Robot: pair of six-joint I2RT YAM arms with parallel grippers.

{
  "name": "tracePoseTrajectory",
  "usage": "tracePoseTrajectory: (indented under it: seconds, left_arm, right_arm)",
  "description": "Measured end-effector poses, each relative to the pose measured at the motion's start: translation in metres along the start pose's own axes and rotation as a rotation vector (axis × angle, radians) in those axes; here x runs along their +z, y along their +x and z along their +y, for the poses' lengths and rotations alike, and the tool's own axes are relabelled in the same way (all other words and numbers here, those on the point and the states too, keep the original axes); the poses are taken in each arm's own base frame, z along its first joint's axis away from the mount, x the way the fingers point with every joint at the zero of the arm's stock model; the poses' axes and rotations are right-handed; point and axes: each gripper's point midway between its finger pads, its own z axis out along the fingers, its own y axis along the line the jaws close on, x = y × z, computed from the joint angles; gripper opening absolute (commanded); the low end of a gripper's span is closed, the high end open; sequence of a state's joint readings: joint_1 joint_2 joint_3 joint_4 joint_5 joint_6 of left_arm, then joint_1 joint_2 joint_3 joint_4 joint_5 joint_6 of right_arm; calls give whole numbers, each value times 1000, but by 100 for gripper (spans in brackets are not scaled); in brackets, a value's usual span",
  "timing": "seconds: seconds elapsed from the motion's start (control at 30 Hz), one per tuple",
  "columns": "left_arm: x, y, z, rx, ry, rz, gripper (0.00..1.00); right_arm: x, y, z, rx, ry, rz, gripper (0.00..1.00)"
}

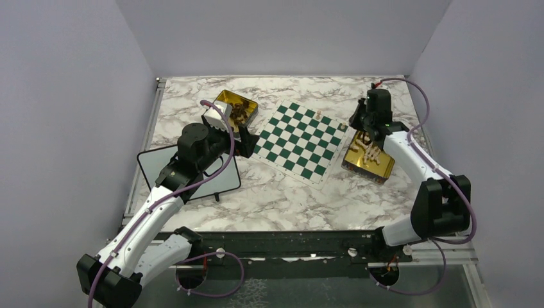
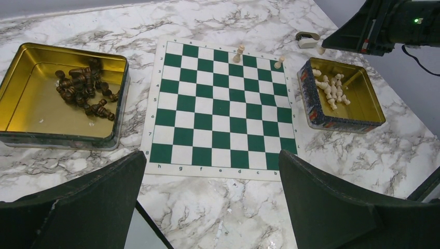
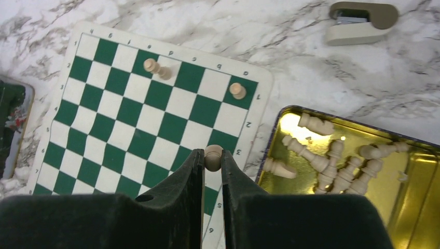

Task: Set up the chess pieces on the board
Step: Place the chess piece on the chessboard.

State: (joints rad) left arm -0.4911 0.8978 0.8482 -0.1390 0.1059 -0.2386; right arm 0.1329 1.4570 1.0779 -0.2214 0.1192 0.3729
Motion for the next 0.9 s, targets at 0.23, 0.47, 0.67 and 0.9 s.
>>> tracePoseTrajectory:
  seconds: [0.23,0.47,0.67,0.9]
  left_arm:
    - [0,0,0,0,0,0,99]
    - [0,0,0,0,-1,0,99]
    - [0,0,0,0,-1,0,99]
    - [0,0,0,0,-1,0,99]
  right_arm:
    - [3,14,42,-69,-45,-4,19]
    - [31,15,45,-83,13,-22,19]
    - [56,26,33,-71,98,-2,20]
    - [81,38,30,-32,149,25,20]
